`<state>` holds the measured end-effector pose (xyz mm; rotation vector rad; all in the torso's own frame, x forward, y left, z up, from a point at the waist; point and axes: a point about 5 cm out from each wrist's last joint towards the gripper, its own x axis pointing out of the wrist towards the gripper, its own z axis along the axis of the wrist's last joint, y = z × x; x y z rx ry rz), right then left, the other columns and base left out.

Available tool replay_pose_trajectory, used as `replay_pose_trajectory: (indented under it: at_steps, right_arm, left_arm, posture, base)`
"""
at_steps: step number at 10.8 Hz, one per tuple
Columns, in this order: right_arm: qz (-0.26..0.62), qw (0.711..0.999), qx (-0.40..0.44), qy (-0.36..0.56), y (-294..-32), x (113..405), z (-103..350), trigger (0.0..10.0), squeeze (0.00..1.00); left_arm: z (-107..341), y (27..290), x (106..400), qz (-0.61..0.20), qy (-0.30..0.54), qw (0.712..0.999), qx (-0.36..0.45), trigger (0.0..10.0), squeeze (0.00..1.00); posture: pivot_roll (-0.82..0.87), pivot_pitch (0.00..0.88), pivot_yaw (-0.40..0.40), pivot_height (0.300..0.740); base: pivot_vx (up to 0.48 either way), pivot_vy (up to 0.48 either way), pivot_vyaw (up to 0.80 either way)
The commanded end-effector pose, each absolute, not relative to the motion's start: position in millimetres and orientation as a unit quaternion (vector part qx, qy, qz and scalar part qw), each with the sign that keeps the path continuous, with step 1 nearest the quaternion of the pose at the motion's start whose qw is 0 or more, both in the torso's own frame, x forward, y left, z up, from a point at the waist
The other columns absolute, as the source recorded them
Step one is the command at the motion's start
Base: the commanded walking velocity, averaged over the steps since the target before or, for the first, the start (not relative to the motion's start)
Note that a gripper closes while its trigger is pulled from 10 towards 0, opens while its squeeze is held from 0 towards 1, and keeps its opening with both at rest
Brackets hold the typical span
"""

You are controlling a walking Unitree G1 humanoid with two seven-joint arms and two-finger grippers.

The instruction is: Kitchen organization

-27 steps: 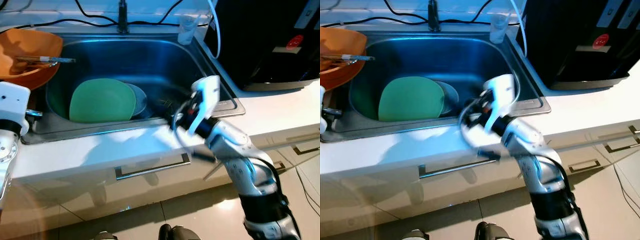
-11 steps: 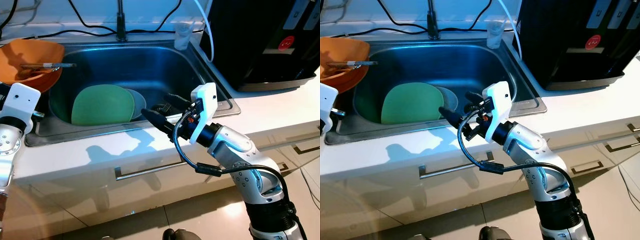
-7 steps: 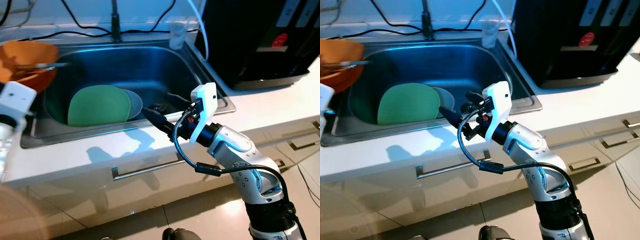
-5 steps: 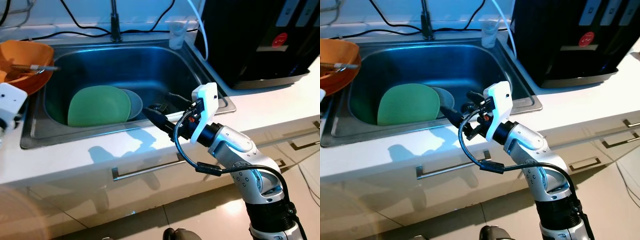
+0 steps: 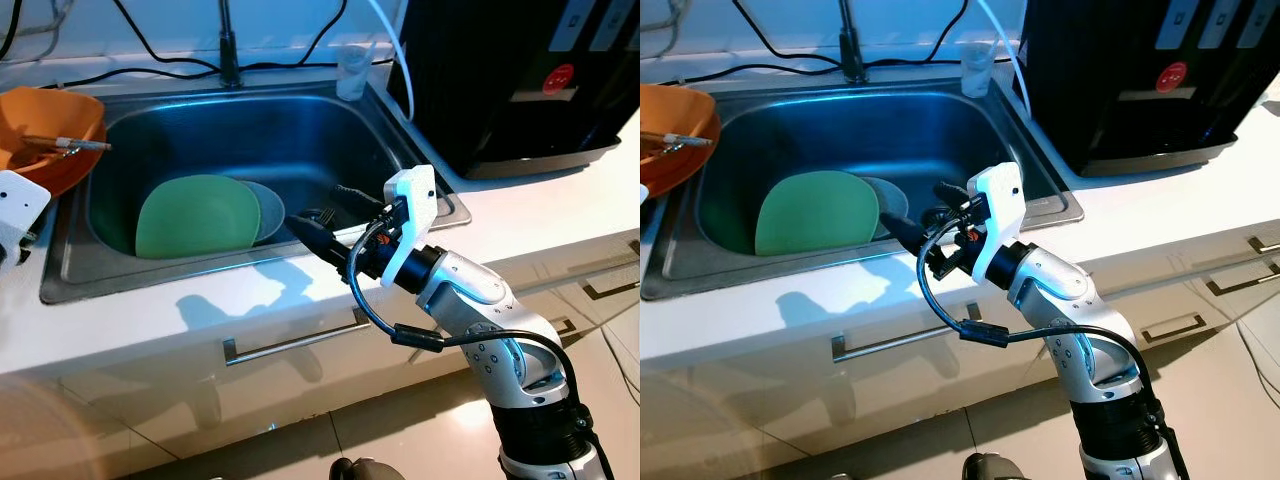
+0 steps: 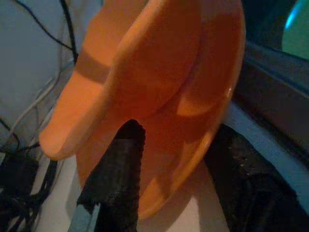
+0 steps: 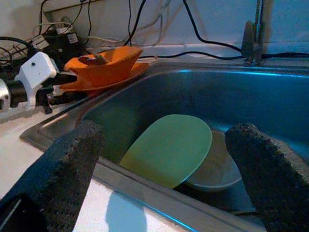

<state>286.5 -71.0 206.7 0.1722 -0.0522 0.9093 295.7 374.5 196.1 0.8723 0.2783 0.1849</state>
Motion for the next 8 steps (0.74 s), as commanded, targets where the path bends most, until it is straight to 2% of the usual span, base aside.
replay_pose_trajectory:
  at_steps: [1, 8]
  right_arm:
    - [0.430, 0.899, 0.083, -0.030, -74.0, 287.9, 209.0, 10.0, 0.00]
    - [0.429, 0.899, 0.087, -0.030, -73.2, 289.2, 207.8, 10.0, 0.00]
  left_arm:
    - [135.2, 380.1, 275.2, 0.044, 0.264, 0.873, 0.409, 0.0, 0.00]
    - [127.4, 379.1, 265.5, 0.003, 0.287, 0.853, 0.435, 0.0, 0.00]
  posture:
    - [0.02, 0.126, -0.098, 0.740]
    - [0.04, 0.134, -0.100, 0.740]
  base:
    - [0.000, 0.000, 0.00]
    - [0.000, 0.000, 0.00]
